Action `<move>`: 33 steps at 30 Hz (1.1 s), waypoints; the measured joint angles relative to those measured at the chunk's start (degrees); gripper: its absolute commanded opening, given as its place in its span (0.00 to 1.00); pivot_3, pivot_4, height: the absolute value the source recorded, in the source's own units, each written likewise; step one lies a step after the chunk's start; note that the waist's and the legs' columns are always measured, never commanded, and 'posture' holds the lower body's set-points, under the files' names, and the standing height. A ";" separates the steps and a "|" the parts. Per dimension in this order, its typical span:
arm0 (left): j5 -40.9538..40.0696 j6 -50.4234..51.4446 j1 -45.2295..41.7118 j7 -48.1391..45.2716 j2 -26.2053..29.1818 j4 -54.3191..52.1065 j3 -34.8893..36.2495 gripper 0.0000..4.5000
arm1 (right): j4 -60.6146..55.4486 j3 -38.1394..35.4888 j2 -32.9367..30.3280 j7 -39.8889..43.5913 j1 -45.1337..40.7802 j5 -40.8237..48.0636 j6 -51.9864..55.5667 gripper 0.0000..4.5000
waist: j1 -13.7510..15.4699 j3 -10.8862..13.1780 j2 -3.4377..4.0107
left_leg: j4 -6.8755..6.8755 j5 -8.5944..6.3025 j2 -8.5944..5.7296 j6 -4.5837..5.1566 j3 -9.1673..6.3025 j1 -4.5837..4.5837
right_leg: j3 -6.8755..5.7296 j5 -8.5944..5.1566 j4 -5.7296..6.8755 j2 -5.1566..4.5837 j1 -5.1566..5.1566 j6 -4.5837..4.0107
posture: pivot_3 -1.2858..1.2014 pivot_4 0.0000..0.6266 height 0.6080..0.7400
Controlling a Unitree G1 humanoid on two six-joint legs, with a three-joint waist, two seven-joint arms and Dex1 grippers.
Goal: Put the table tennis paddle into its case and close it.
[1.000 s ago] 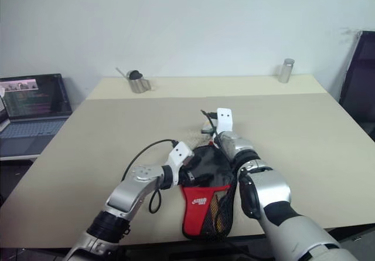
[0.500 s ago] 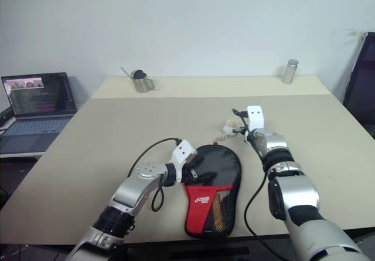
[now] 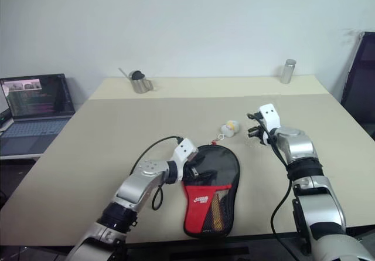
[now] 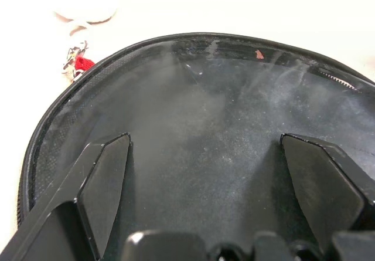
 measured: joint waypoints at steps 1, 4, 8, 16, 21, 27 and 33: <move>0.02 -0.09 -0.12 -0.01 -0.04 0.19 0.00 1.00 | 0.51 -0.19 0.96 -0.39 -0.89 0.00 -0.43 0.36 | -0.01 0.00 0.00 | 0.00 0.00 0.00 0.00 0.01 0.00 | 0.01 0.00 0.00 0.00 0.00 0.00 | 0.52 0.24 1.00; 0.10 -0.22 -0.34 0.00 -0.19 0.49 0.00 1.00 | 4.38 -0.74 4.73 -3.91 -4.64 0.02 -2.31 0.60 | -0.01 0.00 0.00 | 0.00 0.00 0.00 -0.01 -0.03 0.01 | 0.00 0.00 0.00 0.00 -0.01 0.00 | 0.52 0.24 1.00; 0.33 -0.32 -0.32 0.05 -0.14 0.46 0.00 1.00 | 9.15 -1.35 10.20 -7.93 -7.09 -0.07 -5.65 0.90 | 0.11 0.00 0.00 | 0.00 0.01 -0.01 -0.02 -0.04 -0.02 | -0.01 0.00 -0.05 -0.01 -0.01 0.00 | 0.52 0.24 1.00; 0.69 0.01 0.59 0.61 0.19 -0.97 0.06 1.00 | 24.35 -0.96 16.12 -22.83 -11.16 -3.23 -15.41 0.98 | 0.06 -0.01 0.01 | 0.00 0.01 -0.02 -0.03 -0.05 -0.01 | 0.00 0.00 -0.03 -0.04 -0.02 0.00 | 0.52 0.24 1.00; 0.77 0.33 1.38 1.33 0.37 -2.28 0.12 1.00 | 30.95 -2.37 16.35 -29.35 -12.45 -4.49 -19.91 0.98 | 0.01 -0.01 0.02 | -0.01 0.01 -0.02 -0.03 -0.03 -0.02 | 0.03 0.00 -0.04 -0.04 -0.02 0.00 | 0.52 0.24 1.00; 0.77 0.86 2.20 2.07 0.49 -3.61 0.20 1.00 | 33.75 -2.52 18.05 -30.96 -13.08 -5.09 -22.13 0.98 | -0.23 -0.02 0.02 | -0.01 0.02 -0.01 -0.03 -0.03 -0.01 | 0.03 0.00 -0.01 -0.03 -0.02 0.00 | 0.52 0.24 1.00; 0.74 1.70 2.54 2.60 0.56 -4.56 0.20 1.00 | 34.34 -2.62 19.66 -32.54 -13.14 -5.50 -22.67 0.78 | -0.40 -0.02 0.03 | -0.01 0.02 -0.01 -0.03 -0.03 -0.01 | 0.03 0.00 -0.01 -0.03 -0.02 0.00 | 0.52 0.24 1.00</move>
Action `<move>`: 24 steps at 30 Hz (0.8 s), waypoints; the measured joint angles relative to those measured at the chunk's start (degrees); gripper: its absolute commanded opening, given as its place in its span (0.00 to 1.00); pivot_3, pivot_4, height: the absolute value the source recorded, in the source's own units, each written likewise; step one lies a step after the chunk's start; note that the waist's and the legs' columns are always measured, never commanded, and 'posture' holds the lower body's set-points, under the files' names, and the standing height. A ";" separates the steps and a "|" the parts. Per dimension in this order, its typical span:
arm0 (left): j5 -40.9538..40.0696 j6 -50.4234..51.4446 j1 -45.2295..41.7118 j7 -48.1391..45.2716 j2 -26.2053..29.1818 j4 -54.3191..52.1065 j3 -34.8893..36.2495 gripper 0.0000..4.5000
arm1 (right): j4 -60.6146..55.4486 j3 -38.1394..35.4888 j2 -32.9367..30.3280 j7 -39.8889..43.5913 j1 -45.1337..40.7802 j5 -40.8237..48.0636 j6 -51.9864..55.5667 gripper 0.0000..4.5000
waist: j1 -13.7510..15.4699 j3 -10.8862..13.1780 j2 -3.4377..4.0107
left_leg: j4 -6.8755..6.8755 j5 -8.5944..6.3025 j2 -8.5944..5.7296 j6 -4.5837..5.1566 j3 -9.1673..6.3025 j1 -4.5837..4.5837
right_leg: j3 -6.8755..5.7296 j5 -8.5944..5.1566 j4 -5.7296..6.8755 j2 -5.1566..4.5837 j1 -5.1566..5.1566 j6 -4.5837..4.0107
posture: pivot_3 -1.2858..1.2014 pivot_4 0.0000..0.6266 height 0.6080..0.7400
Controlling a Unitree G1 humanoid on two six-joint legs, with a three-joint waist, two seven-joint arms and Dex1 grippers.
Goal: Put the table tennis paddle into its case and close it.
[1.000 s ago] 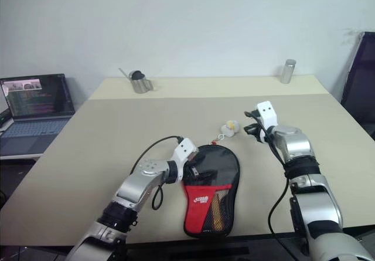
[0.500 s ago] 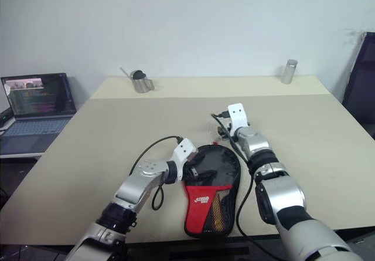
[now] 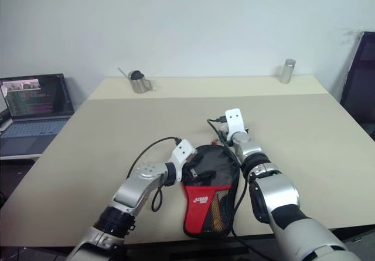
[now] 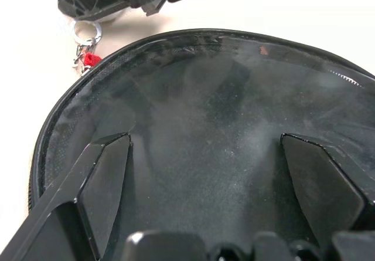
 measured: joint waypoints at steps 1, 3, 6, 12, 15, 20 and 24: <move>-0.03 0.05 0.04 0.03 0.03 -0.06 0.00 1.00 | 0.03 -0.04 0.10 -0.12 0.00 0.00 -0.06 0.70 | -0.01 0.00 0.00 | 0.00 0.00 0.00 0.00 0.00 0.00 | 0.00 0.00 0.00 0.00 0.00 0.00 | 0.52 0.24 1.00; -0.08 0.12 0.11 0.09 0.05 -0.15 0.05 1.00 | 0.04 -0.11 0.20 -0.34 0.00 0.01 -0.23 0.54 | -0.01 0.00 0.00 | 0.00 0.00 0.00 0.00 0.00 0.00 | 0.00 0.00 0.00 0.00 0.00 0.00 | 0.52 0.24 1.00; -0.18 0.30 0.38 0.20 0.05 -0.52 0.20 1.00 | 0.04 -0.71 0.24 -0.47 -0.01 0.40 -0.23 0.31 | -0.02 0.00 0.00 | 0.00 0.00 0.00 0.00 0.00 0.00 | 0.00 0.00 0.00 0.00 0.00 0.00 | 0.52 0.24 1.00; -0.38 0.95 0.62 0.16 0.05 -0.83 0.70 1.00 | 0.03 -1.09 -1.08 0.54 -0.18 0.42 0.05 0.02 | -0.02 0.00 0.00 | 0.00 0.00 0.00 0.00 0.00 0.00 | 0.00 0.00 0.00 0.00 0.00 0.00 | 0.52 0.24 1.00; -0.38 0.94 0.62 0.08 -0.06 -0.79 0.70 1.00 | -0.12 -0.98 -2.94 2.58 0.01 0.29 1.02 0.01 | 0.22 0.00 0.00 | 0.01 0.00 -0.01 0.00 -0.01 -0.01 | -0.03 0.00 -0.01 0.00 0.02 0.00 | 0.52 0.24 1.00; -0.37 0.85 0.59 -0.06 -0.21 -0.60 0.71 1.00 | -2.76 1.29 -6.59 6.81 1.59 -1.44 2.72 0.01 | 0.75 0.00 0.00 | 0.03 0.00 -0.05 0.00 -0.02 -0.03 | -0.05 0.00 -0.03 -0.03 0.05 0.00 | 0.52 0.24 1.00; -0.37 0.51 0.36 -0.19 -0.32 0.02 0.70 1.00 | -7.83 3.67 -10.22 11.99 4.29 -2.59 5.02 0.01 | 0.82 0.00 0.00 | 0.05 0.00 -0.06 0.01 -0.04 -0.03 | -0.08 0.00 -0.04 -0.04 0.08 0.00 | 0.52 0.24 1.00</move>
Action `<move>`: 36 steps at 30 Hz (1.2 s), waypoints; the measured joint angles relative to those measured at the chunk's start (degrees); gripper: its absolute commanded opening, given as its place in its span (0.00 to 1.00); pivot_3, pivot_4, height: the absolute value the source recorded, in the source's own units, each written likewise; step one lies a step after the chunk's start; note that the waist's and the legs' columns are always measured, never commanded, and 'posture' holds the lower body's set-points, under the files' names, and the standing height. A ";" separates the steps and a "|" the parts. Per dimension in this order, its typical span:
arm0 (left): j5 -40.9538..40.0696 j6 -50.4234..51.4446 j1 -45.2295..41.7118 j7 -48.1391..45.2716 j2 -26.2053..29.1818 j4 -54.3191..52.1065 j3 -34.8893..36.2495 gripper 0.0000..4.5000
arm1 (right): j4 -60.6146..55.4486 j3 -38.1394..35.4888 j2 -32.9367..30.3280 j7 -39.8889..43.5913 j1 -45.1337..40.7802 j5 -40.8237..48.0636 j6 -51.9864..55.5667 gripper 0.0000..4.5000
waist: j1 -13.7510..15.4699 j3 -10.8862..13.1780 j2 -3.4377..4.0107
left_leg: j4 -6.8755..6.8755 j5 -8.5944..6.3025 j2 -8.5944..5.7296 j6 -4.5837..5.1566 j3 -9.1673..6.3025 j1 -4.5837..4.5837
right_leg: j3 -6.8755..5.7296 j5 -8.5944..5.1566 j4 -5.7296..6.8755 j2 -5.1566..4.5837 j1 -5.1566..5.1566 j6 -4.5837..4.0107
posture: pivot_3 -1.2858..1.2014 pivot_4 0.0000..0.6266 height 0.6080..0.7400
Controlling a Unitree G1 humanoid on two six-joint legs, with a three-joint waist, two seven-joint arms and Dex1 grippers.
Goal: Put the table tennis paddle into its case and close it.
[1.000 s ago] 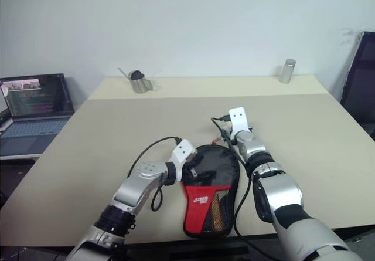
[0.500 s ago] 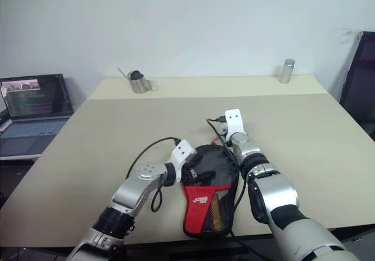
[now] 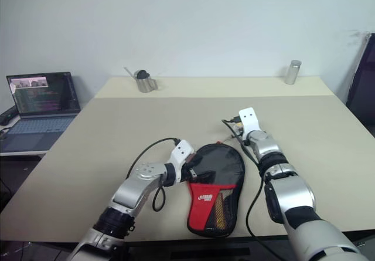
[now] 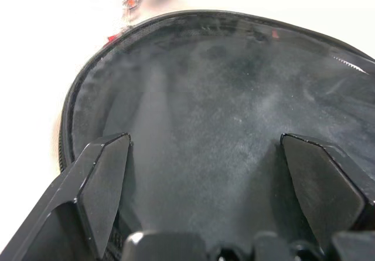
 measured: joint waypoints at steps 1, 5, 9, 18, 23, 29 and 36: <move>0.00 -0.20 -0.09 -0.05 -0.03 0.18 -0.03 1.00 | -2.10 1.02 -1.27 1.98 0.96 -0.24 0.97 0.01 | 0.02 0.00 0.00 | 0.00 0.00 0.00 0.00 -0.01 0.00 | -0.01 0.00 0.00 0.00 0.00 0.00 | 0.52 0.24 1.00; 0.08 -0.82 -0.47 -0.20 -0.08 0.95 -0.11 1.00 | -12.22 3.34 -6.26 10.72 5.34 -1.01 5.36 0.01 | 0.05 0.00 0.00 | 0.02 0.00 0.00 0.00 -0.01 -0.01 | -0.02 0.00 0.00 0.00 0.01 0.00 | 0.52 0.24 1.00; 0.25 -1.44 -1.18 -0.38 -0.14 2.16 -0.12 1.00 | -23.63 5.68 -10.61 19.00 9.48 -1.06 9.11 0.01 | -0.05 0.00 0.00 | 0.02 0.00 0.02 0.01 0.00 0.01 | -0.02 0.00 0.01 0.01 0.01 0.01 | 0.52 0.24 1.00; 0.54 -2.22 -1.98 -1.23 -0.36 3.59 -0.27 1.00 | -43.21 11.68 -19.83 36.52 18.56 -0.81 10.59 0.01 | 0.00 0.00 -0.01 | 0.04 -0.01 0.02 0.02 0.00 0.02 | -0.05 0.00 -0.04 0.04 0.06 0.02 | 0.52 0.24 1.00; 0.60 -2.36 -2.29 -1.32 -0.55 4.06 -0.39 1.00 | -49.57 13.07 -23.58 43.56 21.82 -0.42 9.42 0.01 | 0.11 0.00 -0.02 | 0.08 -0.01 0.02 0.02 -0.04 0.02 | -0.09 0.00 -0.04 0.04 0.08 0.02 | 0.52 0.24 1.00; 0.69 -2.79 -2.29 -1.36 -0.57 4.12 -0.75 1.00 | -54.47 13.32 -28.28 50.34 25.54 0.91 6.18 0.01 | 0.34 0.00 -0.04 | 0.09 -0.01 0.01 0.01 -0.07 0.02 | -0.11 -0.01 -0.11 0.03 0.13 0.03 | 0.52 0.24 1.00; 0.72 -3.05 -2.28 -1.70 -0.50 4.20 -0.89 1.00 | -57.76 13.46 -32.27 57.39 29.38 2.29 1.62 0.01 | 0.88 0.00 -0.04 | 0.11 -0.01 0.02 0.01 -0.07 0.03 | -0.11 -0.01 -0.12 0.03 0.13 0.03 | 0.52 0.24 1.00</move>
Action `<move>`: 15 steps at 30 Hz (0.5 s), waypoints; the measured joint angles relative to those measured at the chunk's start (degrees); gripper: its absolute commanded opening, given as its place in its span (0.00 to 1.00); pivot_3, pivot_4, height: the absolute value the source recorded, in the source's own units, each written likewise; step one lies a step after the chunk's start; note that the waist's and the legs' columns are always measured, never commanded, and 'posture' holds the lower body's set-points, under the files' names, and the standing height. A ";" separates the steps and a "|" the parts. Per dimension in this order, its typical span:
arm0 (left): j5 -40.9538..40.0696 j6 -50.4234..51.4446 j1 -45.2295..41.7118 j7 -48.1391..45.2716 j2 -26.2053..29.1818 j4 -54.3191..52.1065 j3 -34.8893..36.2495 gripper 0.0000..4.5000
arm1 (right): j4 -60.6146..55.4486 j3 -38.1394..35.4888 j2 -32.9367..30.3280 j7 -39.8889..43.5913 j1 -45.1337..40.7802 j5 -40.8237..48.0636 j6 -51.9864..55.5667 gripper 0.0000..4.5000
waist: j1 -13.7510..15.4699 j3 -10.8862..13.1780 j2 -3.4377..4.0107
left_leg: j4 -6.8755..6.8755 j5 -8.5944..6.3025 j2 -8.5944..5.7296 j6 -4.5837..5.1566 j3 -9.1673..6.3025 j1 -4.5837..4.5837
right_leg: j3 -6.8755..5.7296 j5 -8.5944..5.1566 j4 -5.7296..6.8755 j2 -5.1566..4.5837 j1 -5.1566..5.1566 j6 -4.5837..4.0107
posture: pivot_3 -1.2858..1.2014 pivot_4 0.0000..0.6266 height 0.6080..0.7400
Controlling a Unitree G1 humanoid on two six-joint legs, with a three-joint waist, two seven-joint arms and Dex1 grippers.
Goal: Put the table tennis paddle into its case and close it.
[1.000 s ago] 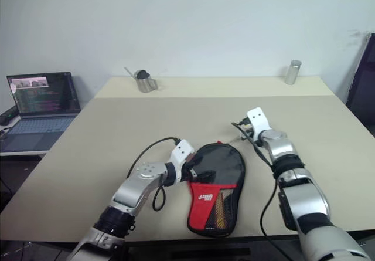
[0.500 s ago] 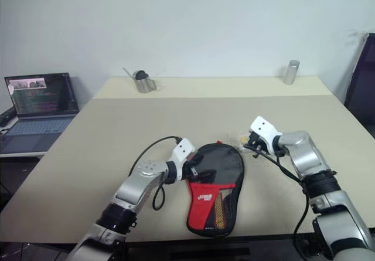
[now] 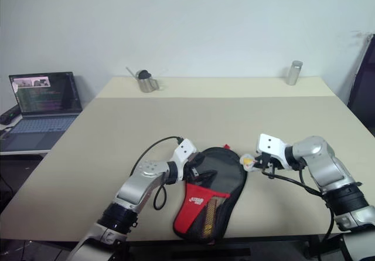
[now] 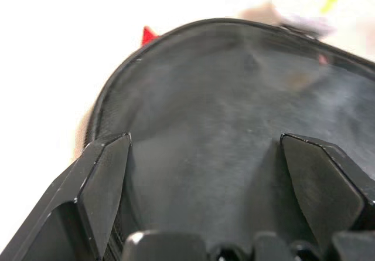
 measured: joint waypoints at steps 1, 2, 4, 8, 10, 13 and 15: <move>0.01 -0.01 0.00 -0.12 0.00 0.00 -0.01 1.00 | -0.20 0.01 -0.26 0.65 0.25 0.22 -0.32 0.01 | 0.00 0.00 0.00 | 0.00 0.00 0.00 0.00 0.00 0.00 | 0.00 0.00 0.01 0.00 0.00 0.00 | 0.52 0.24 1.00; 0.02 -0.01 0.00 -0.22 0.00 0.00 -0.01 1.00 | -0.26 0.01 -0.47 1.18 0.48 0.27 -0.86 0.01 | 0.02 0.00 0.00 | 0.01 0.00 0.01 0.00 -0.01 0.01 | -0.01 0.00 0.02 0.00 0.00 0.00 | 0.52 0.24 1.00; 0.10 -0.01 0.00 -0.28 0.00 0.00 -0.01 1.00 | -0.27 0.01 -0.71 1.97 0.79 0.28 -1.74 0.01 | 0.06 0.00 0.00 | 0.03 0.00 0.01 0.00 -0.02 0.01 | -0.02 0.00 0.04 0.00 0.01 0.00 | 0.52 0.24 1.00; 0.25 -0.02 0.00 -0.25 0.00 0.04 -0.01 1.00 | 1.44 0.34 0.42 0.34 0.12 -1.03 -2.72 0.01 | 0.06 0.00 -0.01 | 0.10 0.00 0.01 -0.01 -0.01 0.01 | 0.00 0.00 0.05 0.00 0.04 0.00 | 0.52 0.24 1.00; 0.29 -0.02 -0.01 -0.25 0.00 0.07 -0.01 1.00 | 4.49 0.83 1.78 -1.92 -1.13 -2.29 -2.74 0.01 | 0.06 0.00 -0.01 | 0.16 0.00 0.01 -0.01 -0.01 0.02 | 0.00 0.01 0.08 0.00 0.05 0.01 | 0.52 0.24 1.00; 0.24 -0.03 0.00 -0.49 0.01 0.07 0.00 1.00 | 6.81 0.90 2.04 -2.94 -2.15 -3.35 -2.49 0.22 | 0.20 0.00 -0.01 | 0.27 0.00 0.01 -0.01 -0.03 0.00 | -0.02 0.01 0.11 0.01 0.07 0.01 | 0.52 0.24 1.00; 0.10 -0.13 -0.02 -0.74 0.18 0.07 0.04 1.00 | 7.50 0.92 1.96 -2.06 -2.11 -3.31 -2.44 0.38 | 0.21 0.00 -0.01 | 0.31 0.00 0.01 -0.01 -0.03 -0.01 | -0.01 0.02 0.12 0.01 0.08 0.02 | 0.52 0.24 1.00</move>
